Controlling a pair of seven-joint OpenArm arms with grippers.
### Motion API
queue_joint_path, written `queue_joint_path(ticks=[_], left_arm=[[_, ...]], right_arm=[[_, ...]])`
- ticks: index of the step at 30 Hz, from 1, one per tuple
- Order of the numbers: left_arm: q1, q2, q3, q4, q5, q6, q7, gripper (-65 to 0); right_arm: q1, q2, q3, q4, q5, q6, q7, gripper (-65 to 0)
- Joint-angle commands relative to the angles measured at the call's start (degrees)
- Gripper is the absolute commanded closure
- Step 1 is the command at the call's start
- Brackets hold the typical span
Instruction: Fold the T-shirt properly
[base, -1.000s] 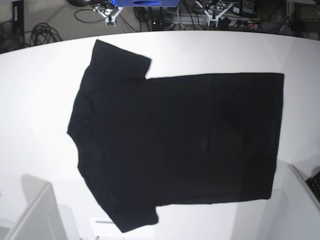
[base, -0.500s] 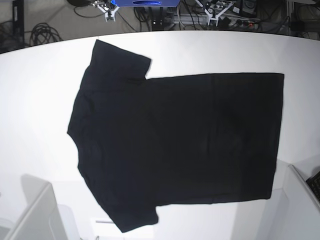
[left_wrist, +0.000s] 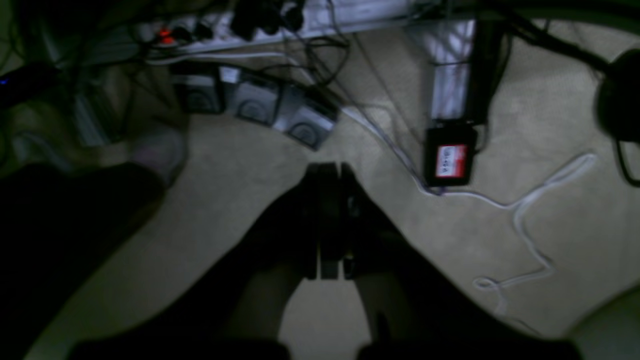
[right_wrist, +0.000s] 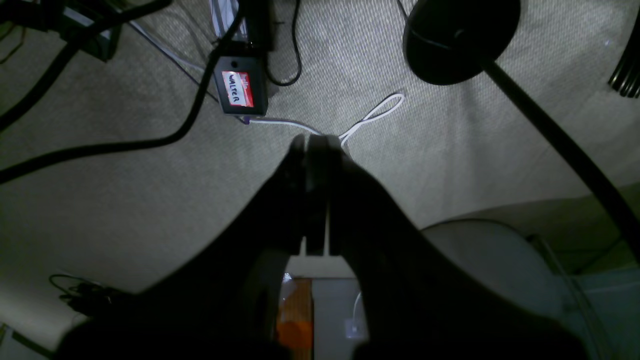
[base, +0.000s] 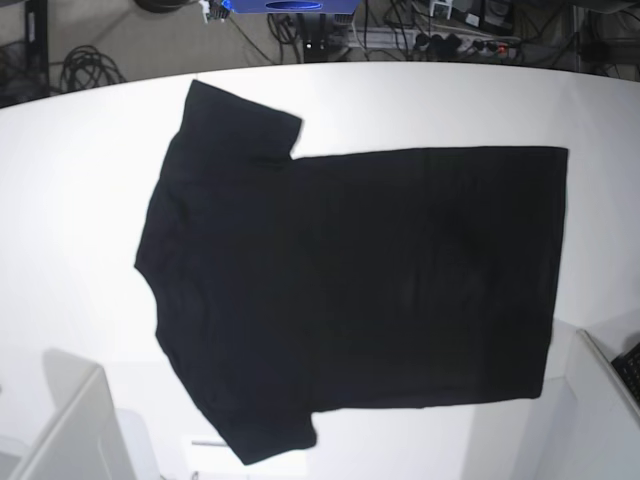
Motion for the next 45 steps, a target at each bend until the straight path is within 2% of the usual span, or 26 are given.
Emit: queue_joint_path(ticks=[1, 5, 10, 22, 29, 35, 37, 39, 41, 45], left_arm=[[2.25, -0.30, -0.14, 2.02, -0.03, 0.12, -0.58, 0.0], [7.88, -1.09, -5.33, 10.81, -0.03, 0.12, -0.58, 0.0], [13.77, -1.09, -11.75, 22.50, -0.03, 0.03, -0.41, 0.0], [28.10, -1.53, -13.33, 51.60, -0.03, 0.03, -0.14, 0.0], [33.73, -1.45, -13.33, 66.11, -0.12, 0.03, -0.05, 0.0], [33.90, -1.27, -15.18, 72.70, -0.12, 0.30, 0.03, 0.0], [33.11, -1.18, -16.06, 74.02, -0.65, 0.39, -0.32, 0.0], [32.06, -1.18, -17.73, 74.20, -4.69, 0.39, -0.49, 0.0], [30.91, -1.36, -19.92, 74.20, -12.16, 0.39, -0.41, 0.0], [29.95, -1.53, -23.97, 74.11, -22.63, 0.03, -0.05, 0.0]], right_arm=[[-1.59, 0.19, 0.21, 2.27, 0.01, -0.21, -0.41, 0.0], [-6.33, 0.19, 0.92, 12.38, 0.01, -0.21, -4.37, 0.0], [-11.96, -0.07, 7.07, 26.18, 0.01, -0.21, -9.47, 0.0], [-22.07, -0.16, 15.95, 61.43, 0.01, -0.21, -22.83, 0.0], [-22.42, -0.25, 20.08, 77.34, 0.01, -0.21, -29.34, 0.0], [-18.91, -0.34, 19.99, 84.99, 0.45, -0.21, -29.34, 0.0], [-16.53, -1.48, 20.34, 84.99, 4.23, -0.03, -29.60, 0.0], [-15.74, -2.09, 20.43, 84.99, 9.77, 1.64, -29.60, 0.0], [-15.39, -2.09, 20.34, 84.99, 15.84, 6.39, -29.60, 0.0], [-14.95, -2.09, 20.43, 84.99, 21.73, 13.33, -29.60, 0.0]])
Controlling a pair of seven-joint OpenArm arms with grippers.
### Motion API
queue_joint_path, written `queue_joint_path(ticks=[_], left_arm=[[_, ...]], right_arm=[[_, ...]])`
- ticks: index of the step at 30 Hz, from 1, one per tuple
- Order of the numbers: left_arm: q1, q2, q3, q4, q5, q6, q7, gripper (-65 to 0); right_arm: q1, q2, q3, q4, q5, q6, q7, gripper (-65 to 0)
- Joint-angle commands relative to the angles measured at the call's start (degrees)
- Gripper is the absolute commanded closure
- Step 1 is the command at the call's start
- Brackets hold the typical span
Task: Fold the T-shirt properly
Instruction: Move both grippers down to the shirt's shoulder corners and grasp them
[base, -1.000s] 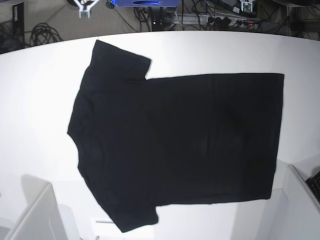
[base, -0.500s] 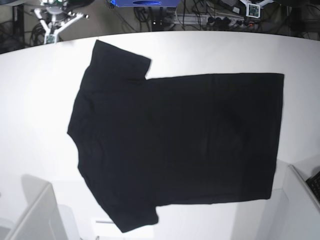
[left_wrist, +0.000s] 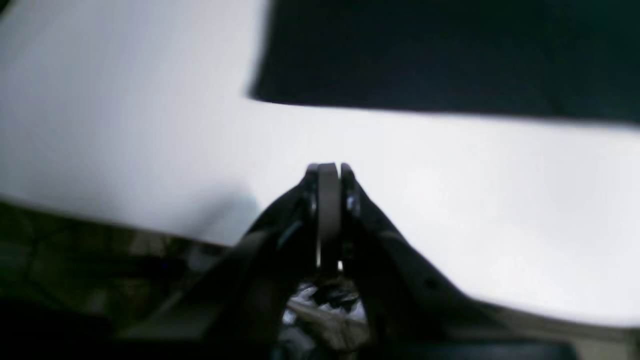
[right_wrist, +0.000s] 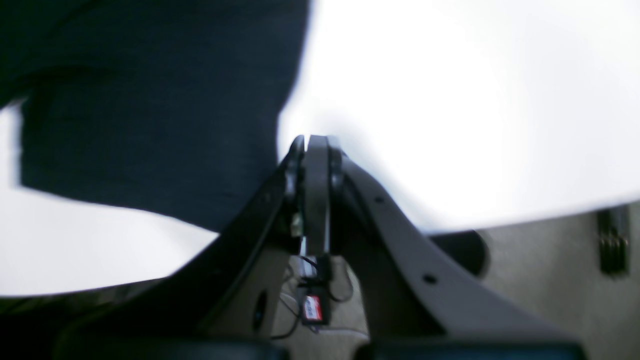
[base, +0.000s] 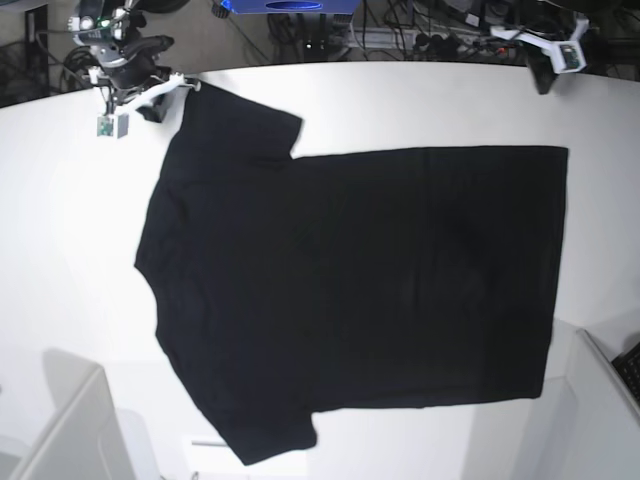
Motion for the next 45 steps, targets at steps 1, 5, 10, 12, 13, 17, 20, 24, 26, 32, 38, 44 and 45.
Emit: queue_joint_path(ticks=[1, 5, 10, 12, 13, 17, 20, 24, 26, 32, 38, 44, 45], left_arm=[[0.70, -0.14, -1.22, 0.82, -0.75, 0.10, -0.97, 0.0], [0.70, -1.72, -2.71, 0.74, -2.86, 0.10, -0.97, 0.0], [-0.79, -2.42, -4.47, 0.30, -7.70, 0.10, -0.97, -22.4], [-1.76, -2.42, -5.62, -0.67, -9.72, 0.01, -0.97, -35.9], [-2.20, -2.42, -6.14, -1.37, -11.04, -0.16, -0.97, -41.0], [-4.13, -2.42, -8.43, -3.92, -15.43, -6.58, -0.88, -44.8], [-6.16, -2.42, -10.89, -6.21, -19.39, -11.50, 3.25, -44.8], [-11.17, -2.25, -18.63, -9.11, -23.08, -15.90, 15.91, -44.9], [-14.51, -2.16, -23.46, -10.69, -23.00, -17.66, 21.97, -44.9], [-20.40, -2.07, -30.49, -13.24, -23.00, -23.20, 30.94, -44.9], [-23.21, -2.07, -30.58, -16.06, -23.00, -23.20, 31.12, -44.9], [-26.02, -2.42, -26.89, -21.07, -23.00, -23.20, 31.12, -44.9], [-26.81, -2.51, -25.84, -21.86, -23.00, -23.20, 31.03, -44.9]], right_arm=[[0.22, 0.09, 0.28, 1.02, 1.45, 1.29, 0.96, 0.0], [0.40, 0.00, 0.28, 0.93, 4.79, 1.73, 0.96, -13.1], [1.80, 0.35, 0.28, -0.39, 8.66, 1.82, 0.96, -40.7], [3.21, 0.35, 0.28, -1.88, 9.27, 1.82, 0.96, -40.8], [3.74, 0.35, 0.28, -2.76, 9.27, 1.82, 0.96, -40.4], [5.93, 0.35, 0.28, -5.75, 9.27, 1.82, 0.96, -40.2], [7.34, 1.23, 0.37, -8.39, 9.19, 1.82, 0.96, -39.5], [8.66, 2.11, 0.28, -12.43, 9.27, 1.82, 0.96, -39.5], [8.84, 2.11, 0.28, -14.02, 9.27, 1.82, 0.96, -39.5], [8.31, 1.85, -0.34, -14.81, 9.27, 1.82, 0.96, -39.5], [6.81, 2.11, -4.20, -15.07, 9.19, 1.82, 0.96, -37.2], [6.73, 2.11, -4.20, -15.16, 9.10, 1.82, 0.96, -29.0], [6.81, 2.11, -4.03, -15.16, 9.01, 1.82, 0.96, -25.2]])
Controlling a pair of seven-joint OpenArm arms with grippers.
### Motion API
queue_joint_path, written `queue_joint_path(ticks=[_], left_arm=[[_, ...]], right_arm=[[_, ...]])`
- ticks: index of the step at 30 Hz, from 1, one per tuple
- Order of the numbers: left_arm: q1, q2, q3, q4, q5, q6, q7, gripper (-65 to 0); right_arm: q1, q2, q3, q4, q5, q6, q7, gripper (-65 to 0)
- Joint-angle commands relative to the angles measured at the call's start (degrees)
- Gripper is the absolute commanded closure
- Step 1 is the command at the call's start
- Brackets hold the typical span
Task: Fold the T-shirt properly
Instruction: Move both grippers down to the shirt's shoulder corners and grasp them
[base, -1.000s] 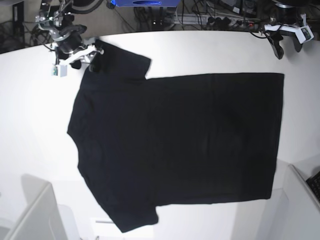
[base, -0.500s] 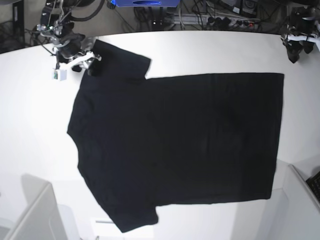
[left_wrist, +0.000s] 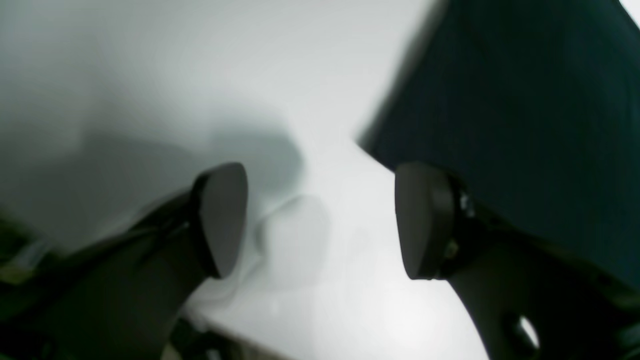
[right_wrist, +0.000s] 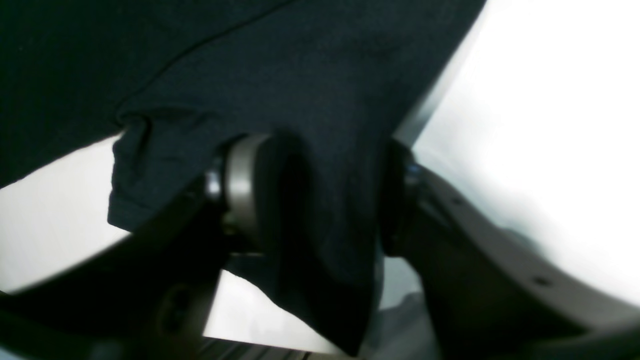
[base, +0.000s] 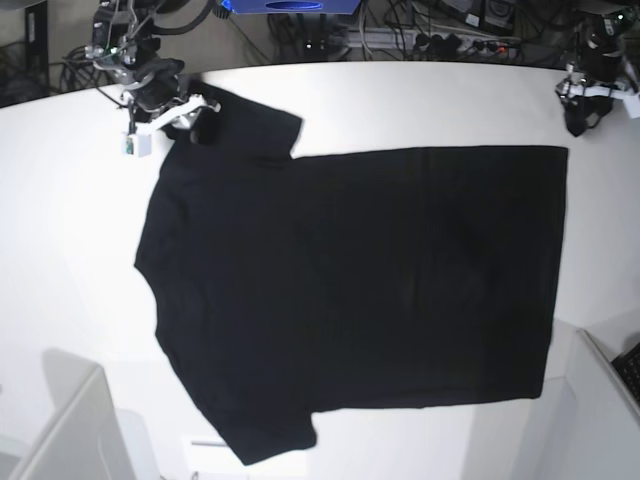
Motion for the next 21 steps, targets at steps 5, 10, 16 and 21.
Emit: queue_joint_path(ticks=[5, 10, 16, 21], left_arm=[[-3.45, -0.65, 0.92, -3.46, -0.72, -0.31, -0.79, -44.9], [-6.52, -0.65, 0.92, -6.80, -0.72, -0.31, -0.79, -44.9], [-9.95, -0.65, 4.35, -9.43, 0.86, -0.22, -0.79, -44.9], [-13.29, -0.30, 4.97, -10.93, 6.75, -0.22, -0.79, -44.8]], right_arm=[[-0.51, 0.06, 0.19, -0.12, -0.89, -0.52, -2.45, 0.0], [-0.51, 0.06, 0.19, -0.12, -0.89, -0.61, -2.45, 0.0], [-0.51, 0.06, 0.19, -0.12, -0.89, -0.61, -2.45, 0.0], [-0.51, 0.06, 0.19, -0.12, -0.89, -0.61, -2.45, 0.0]])
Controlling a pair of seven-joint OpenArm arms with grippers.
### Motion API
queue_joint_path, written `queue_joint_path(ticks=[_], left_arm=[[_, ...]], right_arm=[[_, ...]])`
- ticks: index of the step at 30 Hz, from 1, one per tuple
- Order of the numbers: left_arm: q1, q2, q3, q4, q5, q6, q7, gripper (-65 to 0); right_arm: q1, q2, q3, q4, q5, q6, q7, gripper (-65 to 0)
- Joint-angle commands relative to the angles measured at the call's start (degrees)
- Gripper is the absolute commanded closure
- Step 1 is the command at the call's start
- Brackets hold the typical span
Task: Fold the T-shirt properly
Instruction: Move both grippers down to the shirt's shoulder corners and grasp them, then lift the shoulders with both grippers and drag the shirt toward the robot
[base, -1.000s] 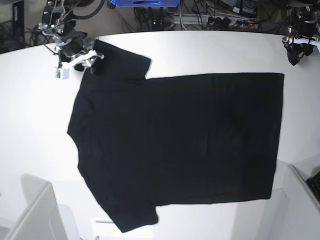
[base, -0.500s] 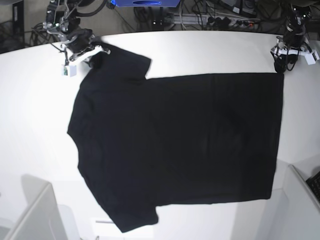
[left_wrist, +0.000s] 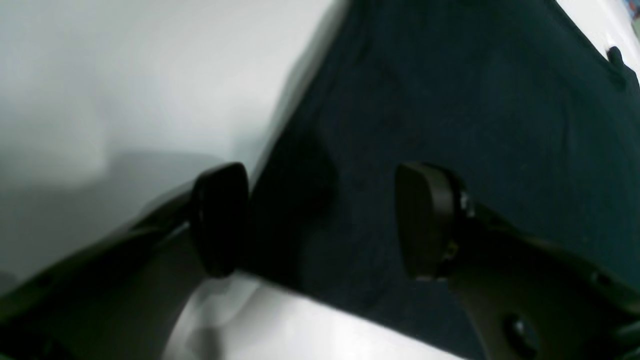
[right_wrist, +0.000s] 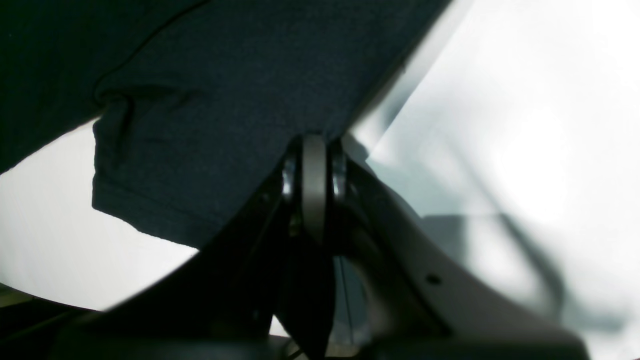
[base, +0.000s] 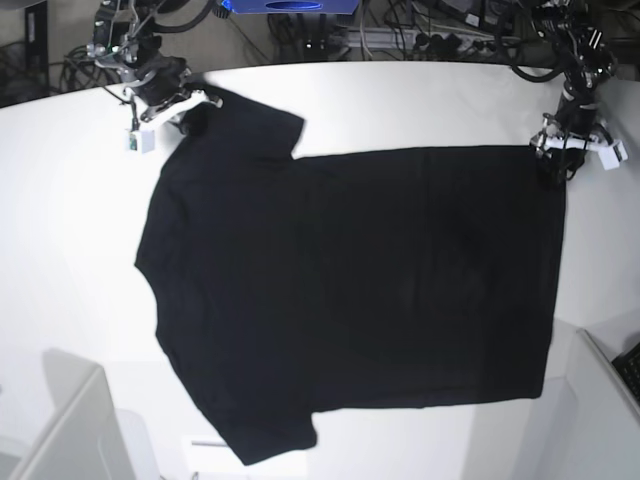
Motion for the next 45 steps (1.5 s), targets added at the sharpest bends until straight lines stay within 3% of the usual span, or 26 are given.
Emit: queue_joint_path(ticks=[1, 4, 11, 19, 38, 45], left_arm=[[0.59, -0.02, 0.20, -0.39, 1.75, 0.87, 2.68, -44.4], [0.50, -0.02, 0.47, -0.57, 1.75, 0.87, 2.68, -37.2], [-0.73, -0.02, 0.82, -0.57, 2.01, 0.87, 2.77, 0.0], [2.43, -0.28, 8.73, 1.98, 2.10, 0.87, 2.77, 0.0], [16.94, -0.02, 8.64, 14.11, 2.10, 0.87, 2.59, 0.0], [17.73, 0.69, 8.64, 16.66, 2.10, 0.87, 2.68, 0.0]], right_arm=[[-0.49, 0.19, 0.10, 0.25, -0.69, -0.56, -1.21, 0.0], [-0.49, 0.28, 0.10, 0.25, -0.78, -0.65, -1.21, 0.0], [-0.40, 0.28, 0.63, 0.25, -0.78, -0.65, -0.94, 0.0], [-0.49, 0.19, 5.82, 0.60, -0.52, -0.56, -1.12, 0.0], [-6.99, -0.34, 9.51, 6.49, 0.27, -0.47, -1.21, 0.0], [-7.87, -0.87, 9.51, 11.33, 2.91, -0.47, -1.21, 0.0]])
